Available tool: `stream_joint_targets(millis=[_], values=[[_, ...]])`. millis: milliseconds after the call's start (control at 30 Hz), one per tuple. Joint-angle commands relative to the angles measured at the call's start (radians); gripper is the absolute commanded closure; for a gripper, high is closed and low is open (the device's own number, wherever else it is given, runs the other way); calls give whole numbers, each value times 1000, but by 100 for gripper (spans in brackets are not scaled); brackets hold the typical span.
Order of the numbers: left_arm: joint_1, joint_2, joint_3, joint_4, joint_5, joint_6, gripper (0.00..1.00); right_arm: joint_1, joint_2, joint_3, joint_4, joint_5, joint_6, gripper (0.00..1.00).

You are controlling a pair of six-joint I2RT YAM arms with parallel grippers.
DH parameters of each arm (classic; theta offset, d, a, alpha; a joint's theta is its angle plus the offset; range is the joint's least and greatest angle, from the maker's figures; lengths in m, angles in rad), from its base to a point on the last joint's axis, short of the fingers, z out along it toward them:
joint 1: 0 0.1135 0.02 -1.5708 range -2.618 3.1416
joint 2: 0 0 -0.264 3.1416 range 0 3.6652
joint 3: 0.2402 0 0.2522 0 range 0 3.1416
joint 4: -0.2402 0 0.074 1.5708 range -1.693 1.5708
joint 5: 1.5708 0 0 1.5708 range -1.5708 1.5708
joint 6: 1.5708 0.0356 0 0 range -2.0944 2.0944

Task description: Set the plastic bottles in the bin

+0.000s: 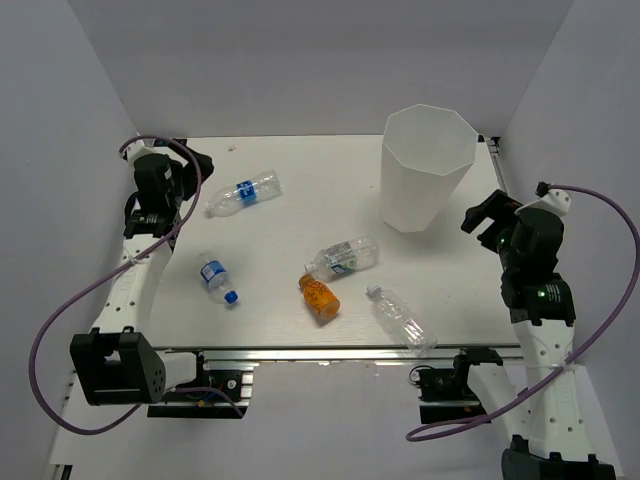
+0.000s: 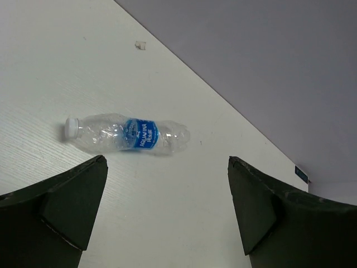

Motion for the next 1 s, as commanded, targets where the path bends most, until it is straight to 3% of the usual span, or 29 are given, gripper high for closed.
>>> stream_joint_targets(millis=[0,133,367,500,667,867,967], values=[[5,7,47,-5,49,-11,2,-1,-61,3,-2,-19,22,11],[5,17,41,-16,57,-12,2,-1,-125,-113,90,-228,-52,11],[5,33,23,-11,84,-23,2,8,-10,-180,-55,-468,-70,11],[3,31,-11,-10,84,-37,2,102,34,-251,-101,-421,-64,11],[1,37,-48,-78,118,-55,2,346,112,-300,-108,-238,-22,11],[-9,10,-95,-198,154,-65,2,490,295,-304,-94,-217,-71,11],[-8,-35,-124,-270,105,-49,2,560,371,-305,-60,-258,-101,11]])
